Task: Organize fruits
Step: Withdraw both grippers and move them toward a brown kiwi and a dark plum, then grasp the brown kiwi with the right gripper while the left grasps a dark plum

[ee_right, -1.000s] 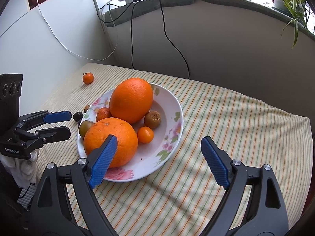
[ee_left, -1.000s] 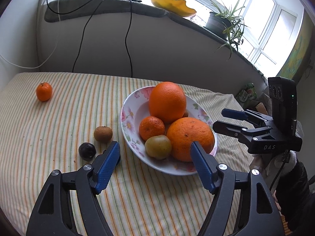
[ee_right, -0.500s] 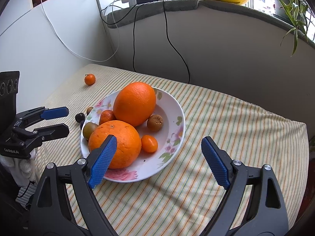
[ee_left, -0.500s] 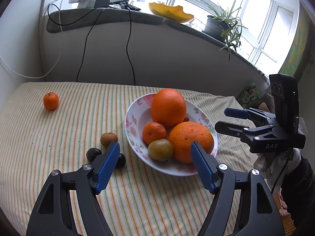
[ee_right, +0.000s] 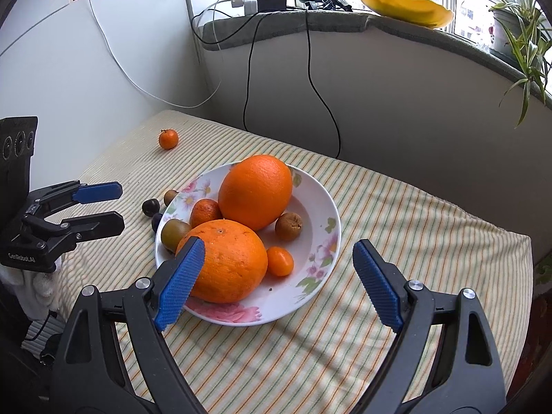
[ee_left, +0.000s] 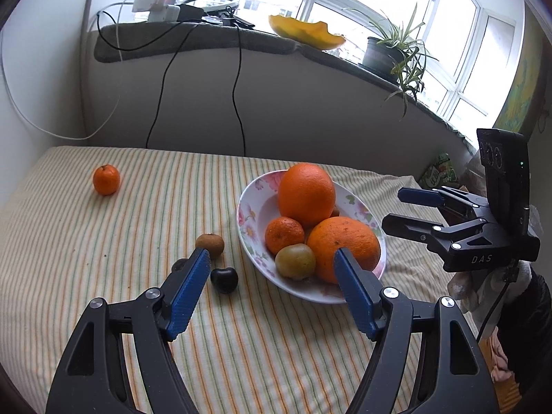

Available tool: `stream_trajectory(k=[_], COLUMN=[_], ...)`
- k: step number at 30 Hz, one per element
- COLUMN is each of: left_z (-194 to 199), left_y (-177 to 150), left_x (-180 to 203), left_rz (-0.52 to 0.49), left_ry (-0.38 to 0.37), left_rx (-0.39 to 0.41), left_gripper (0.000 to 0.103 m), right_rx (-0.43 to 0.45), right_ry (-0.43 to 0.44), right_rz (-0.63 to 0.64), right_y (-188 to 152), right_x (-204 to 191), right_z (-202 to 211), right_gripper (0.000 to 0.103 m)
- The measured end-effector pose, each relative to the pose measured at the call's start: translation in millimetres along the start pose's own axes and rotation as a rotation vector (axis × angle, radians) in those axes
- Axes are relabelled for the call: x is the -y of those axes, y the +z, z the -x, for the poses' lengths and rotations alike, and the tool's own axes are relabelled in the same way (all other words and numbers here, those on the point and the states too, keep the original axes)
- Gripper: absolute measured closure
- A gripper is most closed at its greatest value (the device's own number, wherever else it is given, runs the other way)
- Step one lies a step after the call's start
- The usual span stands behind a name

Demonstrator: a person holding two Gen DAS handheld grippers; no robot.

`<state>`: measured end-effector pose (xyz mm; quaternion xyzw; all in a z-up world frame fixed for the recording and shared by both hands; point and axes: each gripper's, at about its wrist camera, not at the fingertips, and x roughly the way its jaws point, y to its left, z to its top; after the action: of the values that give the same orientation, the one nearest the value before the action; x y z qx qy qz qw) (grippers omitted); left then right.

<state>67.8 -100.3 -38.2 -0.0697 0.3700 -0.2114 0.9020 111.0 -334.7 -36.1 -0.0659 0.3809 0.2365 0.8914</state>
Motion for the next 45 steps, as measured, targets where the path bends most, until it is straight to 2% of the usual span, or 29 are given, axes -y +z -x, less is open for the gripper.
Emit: stream_trajectory(k=[12, 20, 29, 36, 45], left_z=[13.5, 19.3, 11.9, 3.4, -9.9], left_y=[-15.9, -27.1, -28.9, -26.3, -23.5], left_x=[-33.9, -59.2, -69.0, -74.3, -80.1], left_rz=[0.05, 0.086, 0.093, 0.097, 0.102], left_ry=[0.053, 0.086, 0.073, 0.049, 0.01], left_rx=[0.003, -0.007, -0.027, -0.047, -0.082], left_gripper=[0.029, 0.029, 0.037, 0.045, 0.058], right_rx=[0.021, 0.013, -0.072, -0.195, -0.315], right_ry=[0.013, 0.056, 0.135, 0.186, 0.194], right_rz=[0.115, 0.191, 0.324, 0.425, 0.53], right_y=[12.3, 26.5, 48.0, 61.3, 65.1], right_x=[-33.0, -59.3, -90.6, -109.4, -125.2], right_z=[-3.5, -12.8, -39.5, -73.9, -113.2], right_gripper=[0.013, 0.013, 0.014, 0.039, 0.053])
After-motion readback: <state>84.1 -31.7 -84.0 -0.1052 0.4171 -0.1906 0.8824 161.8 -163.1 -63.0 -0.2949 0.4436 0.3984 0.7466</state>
